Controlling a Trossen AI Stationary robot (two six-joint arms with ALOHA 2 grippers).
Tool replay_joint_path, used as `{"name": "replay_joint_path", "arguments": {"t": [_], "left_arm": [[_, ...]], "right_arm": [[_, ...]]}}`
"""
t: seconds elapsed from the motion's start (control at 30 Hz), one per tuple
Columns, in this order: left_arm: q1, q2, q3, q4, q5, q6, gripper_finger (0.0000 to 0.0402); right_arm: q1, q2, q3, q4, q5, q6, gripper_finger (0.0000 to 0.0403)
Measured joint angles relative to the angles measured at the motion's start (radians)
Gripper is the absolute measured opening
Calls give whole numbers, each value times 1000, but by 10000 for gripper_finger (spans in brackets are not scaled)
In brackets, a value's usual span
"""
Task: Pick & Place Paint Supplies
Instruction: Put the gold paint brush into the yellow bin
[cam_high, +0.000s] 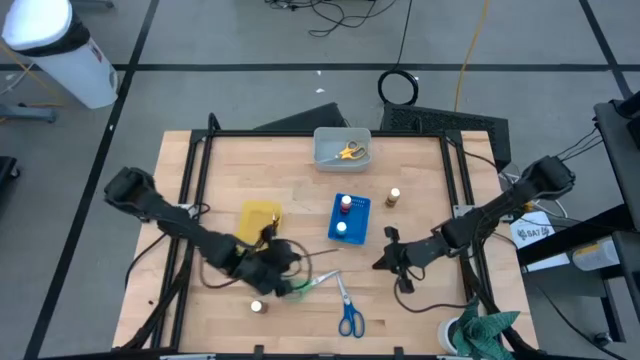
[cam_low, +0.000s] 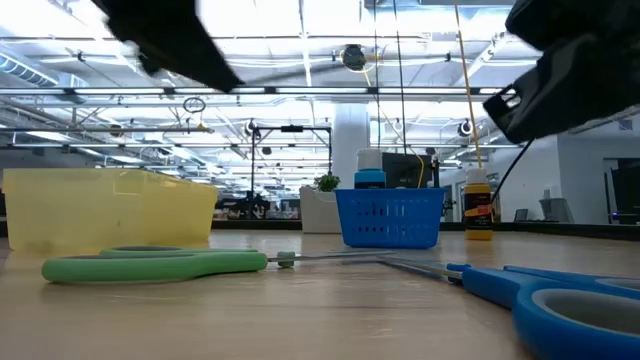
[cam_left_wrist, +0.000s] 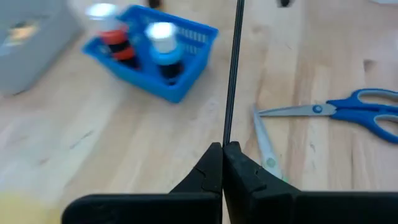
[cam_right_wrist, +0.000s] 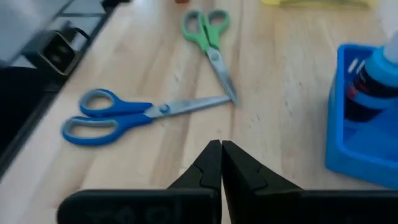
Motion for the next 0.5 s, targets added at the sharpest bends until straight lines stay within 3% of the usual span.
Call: {"name": "replay_joint_path", "arguments": {"t": [0.1,0.23,0.5], "left_arm": [[-87,-60,0,-157,-100,-154,1],[-191,-102,0,-386,-164,-485,1],[-279,-116,0,-804,-100,-1245,0]], "right_arm": [[19,-23,0,1,0,-2,0],[34,-26,1,5,6,-13,0],[34,-25,1,8,60,-16,0]]}}
